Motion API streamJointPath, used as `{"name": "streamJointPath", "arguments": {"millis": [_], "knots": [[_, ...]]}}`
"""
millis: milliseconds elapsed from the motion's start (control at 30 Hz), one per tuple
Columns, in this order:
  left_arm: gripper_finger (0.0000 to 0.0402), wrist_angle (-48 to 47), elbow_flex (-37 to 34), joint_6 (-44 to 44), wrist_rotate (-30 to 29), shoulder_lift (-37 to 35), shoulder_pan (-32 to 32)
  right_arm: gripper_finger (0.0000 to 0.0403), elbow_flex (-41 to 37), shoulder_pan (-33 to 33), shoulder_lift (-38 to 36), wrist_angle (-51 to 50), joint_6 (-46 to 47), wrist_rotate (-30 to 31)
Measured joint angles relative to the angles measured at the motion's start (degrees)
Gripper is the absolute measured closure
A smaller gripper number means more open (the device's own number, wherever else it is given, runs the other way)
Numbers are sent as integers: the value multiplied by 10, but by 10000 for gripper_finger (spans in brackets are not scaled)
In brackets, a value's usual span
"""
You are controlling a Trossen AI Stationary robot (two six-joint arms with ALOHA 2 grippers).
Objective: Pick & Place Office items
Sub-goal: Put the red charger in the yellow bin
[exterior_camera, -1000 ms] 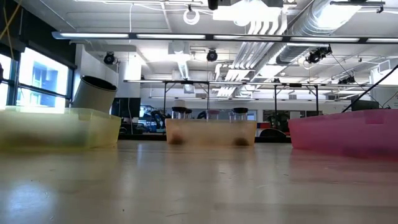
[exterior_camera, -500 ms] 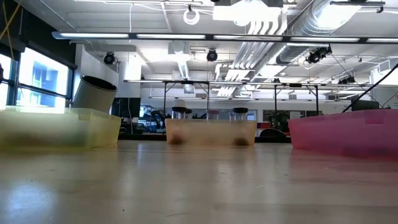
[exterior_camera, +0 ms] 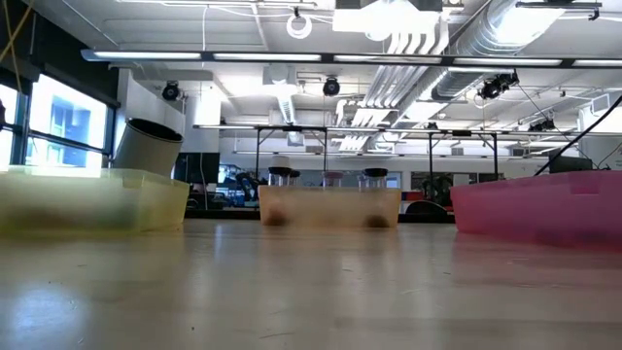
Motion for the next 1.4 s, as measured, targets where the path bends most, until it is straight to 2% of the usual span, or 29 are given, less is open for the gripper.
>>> {"name": "streamJointPath", "arguments": {"millis": [267, 500, 767, 933, 1067, 1200, 1400], "knots": [[57, -1, 0, -30, 60, -8, 11, 202, 0, 37, -1, -13, 0, 40], [57, -5, -1, -126, 147, -8, 33, 202, 0, 87, -23, -45, -14, 130], [57, -6, -1, -213, 150, -8, 3, 202, 0, 144, -58, -90, -33, 215], [57, -4, -1, -345, 76, -8, -25, 202, 0, 161, -63, -58, -79, 224], [57, -2, -1, -412, 43, -8, -28, 202, 0, 165, -63, -1, -135, 191], [57, -2, -2, -468, -15, -7, -25, 202, 0, 164, -63, 28, -163, 139], [57, 51, -2, -575, -119, 14, -21, 202, 0, 140, -62, 36, -211, 125]]}}
